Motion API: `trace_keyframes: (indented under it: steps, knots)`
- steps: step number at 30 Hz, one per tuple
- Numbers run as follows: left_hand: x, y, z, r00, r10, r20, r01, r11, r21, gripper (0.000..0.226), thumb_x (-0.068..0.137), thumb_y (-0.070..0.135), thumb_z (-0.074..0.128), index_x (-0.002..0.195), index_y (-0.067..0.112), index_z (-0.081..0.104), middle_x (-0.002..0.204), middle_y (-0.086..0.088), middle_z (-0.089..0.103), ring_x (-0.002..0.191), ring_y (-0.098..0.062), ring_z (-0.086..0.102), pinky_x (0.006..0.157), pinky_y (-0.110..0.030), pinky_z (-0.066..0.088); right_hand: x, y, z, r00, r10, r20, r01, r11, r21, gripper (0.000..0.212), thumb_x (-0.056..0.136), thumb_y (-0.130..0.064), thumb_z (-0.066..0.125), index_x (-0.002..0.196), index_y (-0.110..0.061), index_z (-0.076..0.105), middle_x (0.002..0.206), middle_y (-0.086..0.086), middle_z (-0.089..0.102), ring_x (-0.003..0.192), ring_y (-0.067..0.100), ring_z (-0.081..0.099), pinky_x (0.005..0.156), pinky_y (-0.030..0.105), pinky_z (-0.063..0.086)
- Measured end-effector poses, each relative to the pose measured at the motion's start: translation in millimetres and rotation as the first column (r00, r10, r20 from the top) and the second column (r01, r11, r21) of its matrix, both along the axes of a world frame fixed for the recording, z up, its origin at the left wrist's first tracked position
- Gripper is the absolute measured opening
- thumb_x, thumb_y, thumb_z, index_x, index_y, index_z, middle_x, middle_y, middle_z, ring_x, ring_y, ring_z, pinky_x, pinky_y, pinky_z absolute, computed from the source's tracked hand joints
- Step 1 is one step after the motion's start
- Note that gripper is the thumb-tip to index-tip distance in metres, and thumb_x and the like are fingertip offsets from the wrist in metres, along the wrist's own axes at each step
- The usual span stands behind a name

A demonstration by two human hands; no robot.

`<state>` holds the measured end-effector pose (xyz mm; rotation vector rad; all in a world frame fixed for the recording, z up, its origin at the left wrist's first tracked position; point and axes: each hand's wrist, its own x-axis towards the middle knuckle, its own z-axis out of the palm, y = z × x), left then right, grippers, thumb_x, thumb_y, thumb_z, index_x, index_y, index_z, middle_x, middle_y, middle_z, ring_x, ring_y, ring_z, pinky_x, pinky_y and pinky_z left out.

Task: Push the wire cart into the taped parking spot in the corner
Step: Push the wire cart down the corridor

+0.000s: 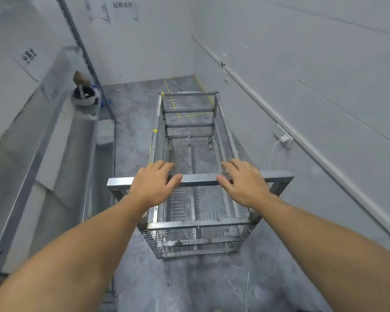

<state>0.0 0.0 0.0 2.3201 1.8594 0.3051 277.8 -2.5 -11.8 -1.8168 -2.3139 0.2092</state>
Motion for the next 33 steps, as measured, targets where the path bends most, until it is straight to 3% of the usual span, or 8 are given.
trace_keyframes:
  steps: [4, 7, 12, 19, 25, 33]
  knots:
    - [-6.7, 0.4, -12.2, 0.983, -0.137, -0.124, 0.141, 0.99, 0.025, 0.056, 0.091, 0.069, 0.025, 0.117, 0.03, 0.056, 0.108, 0.008, 0.064, 0.097, -0.019, 0.059, 0.083, -0.038, 0.04, -2.2, -2.7, -13.9, 0.987, 0.038, 0.154, -0.05, 0.996, 0.079, 0.064, 0.094, -0.071, 0.018, 0.135, -0.033, 0.049, 0.123, -0.009, 0.06, 0.116, 0.018, 0.05, 0.1, 0.042, 0.03]
    - [-7.6, 5.2, -17.0, 0.977, -0.128, -0.17, 0.146, 0.984, 0.1, 0.054, 0.089, 0.073, 0.024, 0.098, 0.03, 0.055, 0.09, 0.01, 0.064, 0.083, -0.016, 0.059, 0.072, -0.035, 0.039, -3.1, 1.8, -20.7, 0.987, 0.008, 0.161, -0.031, 0.989, 0.145, 0.064, 0.092, -0.075, 0.017, 0.123, -0.033, 0.054, 0.11, -0.011, 0.06, 0.105, 0.016, 0.05, 0.092, 0.04, 0.03]
    - [-4.4, 20.6, -19.1, 0.977, -0.089, -0.192, 0.115, 0.985, 0.13, 0.053, 0.085, 0.078, 0.023, 0.085, 0.03, 0.047, 0.081, 0.012, 0.059, 0.072, -0.014, 0.055, 0.064, -0.032, 0.036, -8.0, 17.5, -22.5, 0.987, -0.036, 0.155, 0.008, 0.984, 0.176, 0.066, 0.091, -0.077, 0.017, 0.113, -0.03, 0.058, 0.102, -0.011, 0.059, 0.098, 0.016, 0.051, 0.087, 0.038, 0.028]
    - [-3.8, 63.3, -19.2, 0.98, -0.045, -0.192, 0.074, 0.986, 0.146, 0.054, 0.083, 0.08, 0.023, 0.077, 0.03, 0.043, 0.072, 0.013, 0.052, 0.065, -0.014, 0.049, 0.061, -0.032, 0.033, -10.1, 60.7, -28.7, 0.986, -0.039, 0.161, 0.0, 0.973, 0.231, 0.06, 0.092, -0.075, 0.023, 0.105, -0.028, 0.058, 0.096, -0.008, 0.061, 0.092, 0.019, 0.054, 0.084, 0.04, 0.032]
    - [-11.1, 117.5, -21.4, 0.983, -0.028, -0.183, 0.053, 0.989, 0.136, 0.048, 0.085, 0.078, 0.028, 0.079, 0.031, 0.038, 0.073, 0.013, 0.047, 0.067, -0.014, 0.042, 0.07, -0.034, 0.036, -19.9, 115.4, -31.6, 0.992, -0.037, 0.124, -0.001, 0.955, 0.296, 0.06, 0.093, -0.074, 0.026, 0.103, -0.026, 0.061, 0.092, -0.006, 0.063, 0.087, 0.02, 0.056, 0.08, 0.04, 0.034]
    - [-17.8, 192.8, -22.1, 0.981, -0.02, -0.192, 0.049, 0.988, 0.148, 0.049, 0.087, 0.075, 0.029, 0.078, 0.028, 0.042, 0.077, 0.012, 0.052, 0.075, -0.014, 0.051, 0.071, -0.034, 0.029, -27.3, 193.2, -30.2, 0.994, -0.012, 0.105, -0.025, 0.938, 0.346, 0.058, 0.093, -0.071, 0.029, 0.097, -0.024, 0.063, 0.087, -0.004, 0.063, 0.08, 0.022, 0.058, 0.078, 0.043, 0.04]
